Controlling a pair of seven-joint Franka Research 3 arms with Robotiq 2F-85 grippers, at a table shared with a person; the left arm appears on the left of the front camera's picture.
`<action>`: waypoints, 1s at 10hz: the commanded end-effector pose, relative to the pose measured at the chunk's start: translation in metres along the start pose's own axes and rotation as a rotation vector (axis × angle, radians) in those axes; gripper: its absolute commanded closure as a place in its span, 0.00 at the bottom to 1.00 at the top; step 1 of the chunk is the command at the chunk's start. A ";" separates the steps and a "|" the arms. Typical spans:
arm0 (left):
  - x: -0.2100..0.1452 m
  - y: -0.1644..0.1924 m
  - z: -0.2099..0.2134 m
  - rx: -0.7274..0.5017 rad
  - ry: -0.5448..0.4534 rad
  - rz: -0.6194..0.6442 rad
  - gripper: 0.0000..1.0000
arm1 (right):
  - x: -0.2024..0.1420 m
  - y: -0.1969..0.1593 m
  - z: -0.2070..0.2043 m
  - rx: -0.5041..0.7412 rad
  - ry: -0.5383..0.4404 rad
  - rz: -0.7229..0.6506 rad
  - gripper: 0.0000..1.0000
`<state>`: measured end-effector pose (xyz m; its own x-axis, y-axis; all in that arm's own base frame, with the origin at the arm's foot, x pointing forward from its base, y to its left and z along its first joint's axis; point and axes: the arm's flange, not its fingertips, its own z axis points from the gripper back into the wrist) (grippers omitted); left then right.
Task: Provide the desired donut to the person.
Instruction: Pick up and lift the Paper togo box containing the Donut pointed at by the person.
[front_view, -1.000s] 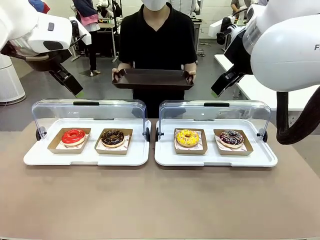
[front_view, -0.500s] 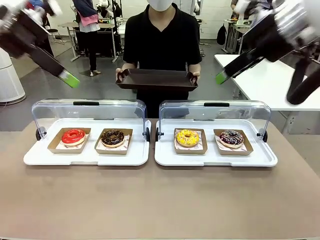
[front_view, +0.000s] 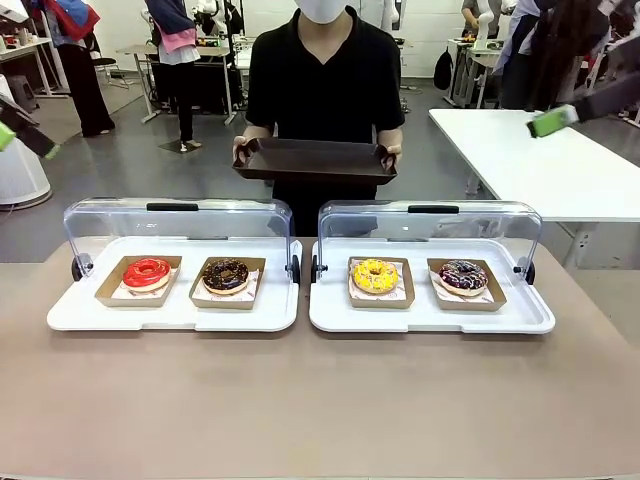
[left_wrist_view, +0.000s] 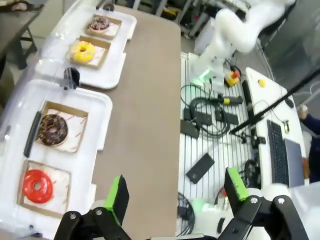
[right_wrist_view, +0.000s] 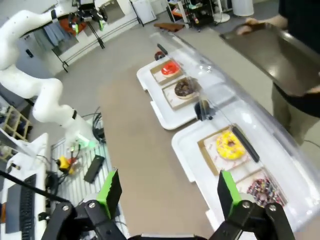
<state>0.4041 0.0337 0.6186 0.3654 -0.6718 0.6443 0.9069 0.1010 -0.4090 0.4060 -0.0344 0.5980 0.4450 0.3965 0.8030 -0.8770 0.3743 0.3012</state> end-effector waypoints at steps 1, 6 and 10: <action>-0.007 0.009 0.012 0.023 0.018 -0.081 0.00 | -0.020 -0.025 0.010 0.022 -0.011 0.019 0.00; -0.041 0.005 0.030 0.113 -0.085 -0.145 0.00 | -0.060 -0.031 0.045 0.031 -0.043 -0.012 0.00; -0.051 0.002 0.041 0.253 -0.116 -0.140 0.00 | -0.067 -0.030 0.049 0.040 -0.060 -0.005 0.00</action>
<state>0.4023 0.1116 0.6167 0.2670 -0.6201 0.7377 0.9632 0.1954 -0.1844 0.3907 -0.1150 0.5638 0.4622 0.3540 0.8130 -0.8692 0.3623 0.3364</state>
